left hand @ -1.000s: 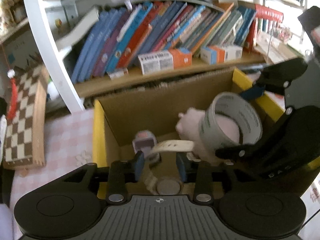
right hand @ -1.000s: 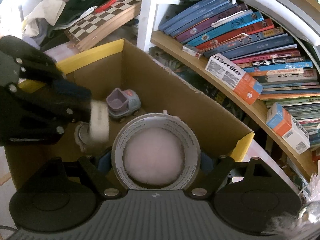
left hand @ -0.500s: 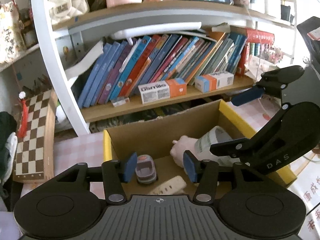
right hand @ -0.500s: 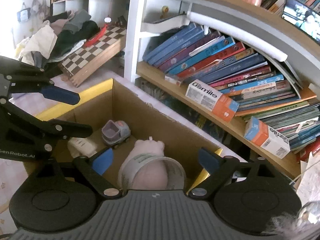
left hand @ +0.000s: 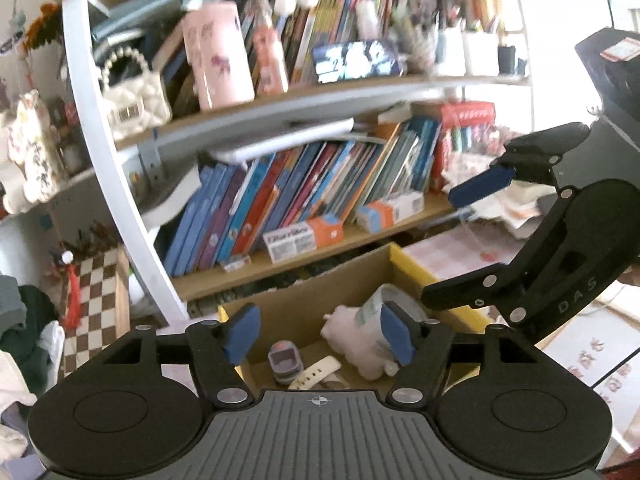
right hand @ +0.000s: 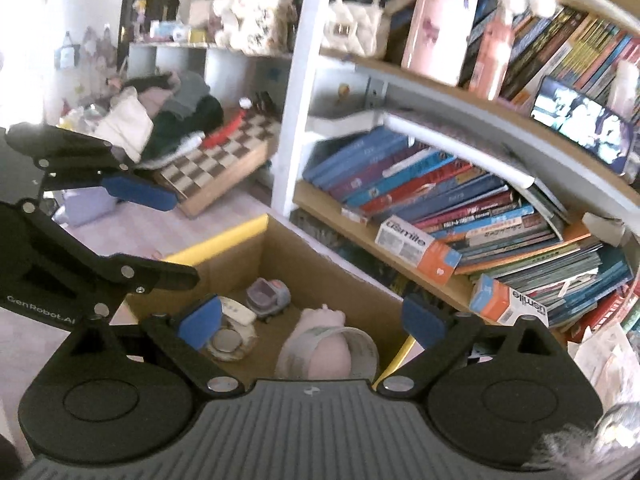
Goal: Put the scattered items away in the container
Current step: 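Withdraw both tools from the box and move toward the white chargers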
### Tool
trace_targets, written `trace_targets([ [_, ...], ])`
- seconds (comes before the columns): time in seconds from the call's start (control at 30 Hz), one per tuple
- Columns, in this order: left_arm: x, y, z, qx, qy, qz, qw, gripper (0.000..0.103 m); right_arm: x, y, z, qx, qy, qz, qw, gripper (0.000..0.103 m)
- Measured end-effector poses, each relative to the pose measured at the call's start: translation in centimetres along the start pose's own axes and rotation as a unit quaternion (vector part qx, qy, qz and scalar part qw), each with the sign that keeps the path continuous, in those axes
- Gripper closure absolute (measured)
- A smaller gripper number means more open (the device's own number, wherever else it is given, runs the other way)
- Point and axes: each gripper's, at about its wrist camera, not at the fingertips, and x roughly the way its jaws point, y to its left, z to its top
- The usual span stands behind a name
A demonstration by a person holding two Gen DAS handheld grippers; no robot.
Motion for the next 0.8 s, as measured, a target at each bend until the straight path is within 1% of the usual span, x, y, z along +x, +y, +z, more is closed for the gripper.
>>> trace_targets([
  [0.13, -2.3, -0.3, -0.3, -0.012, -0.027, -0.007, 0.9995, 0.032, -2.6, 0.9, -0.4, 0.019, -0.011, -0.011, 1.0, 0.005],
  [0.2, -3.0, -0.3, -0.7, -0.022, -0.032, -0.01, 0.9992, 0.029, -3.5, 1.4, -0.9, 0.031, -0.01, -0.019, 0.999, 0.005],
  [0.3, -3.7, -0.4, -1.4, -0.036, -0.034, -0.014, 0.9987, 0.028, -4.3, 2.2, -1.9, 0.049, -0.004, -0.034, 0.998, 0.005],
  [0.47, -4.5, -0.2, -2.9, -0.043, -0.022, -0.019, 0.9986, 0.028, -5.3, 3.2, -3.8, 0.086, 0.013, -0.061, 0.994, 0.005],
  [0.67, -5.8, 0.4, -4.4, -0.057, -0.016, -0.018, 0.9981, 0.028, -6.3, 4.4, -6.1, 0.125, 0.034, -0.09, 0.988, 0.005],
  [0.8, -7.0, 0.7, -5.5, -0.063, -0.016, -0.017, 0.9977, 0.028, -7.0, 5.5, -7.3, 0.148, 0.04, -0.112, 0.982, 0.005],
])
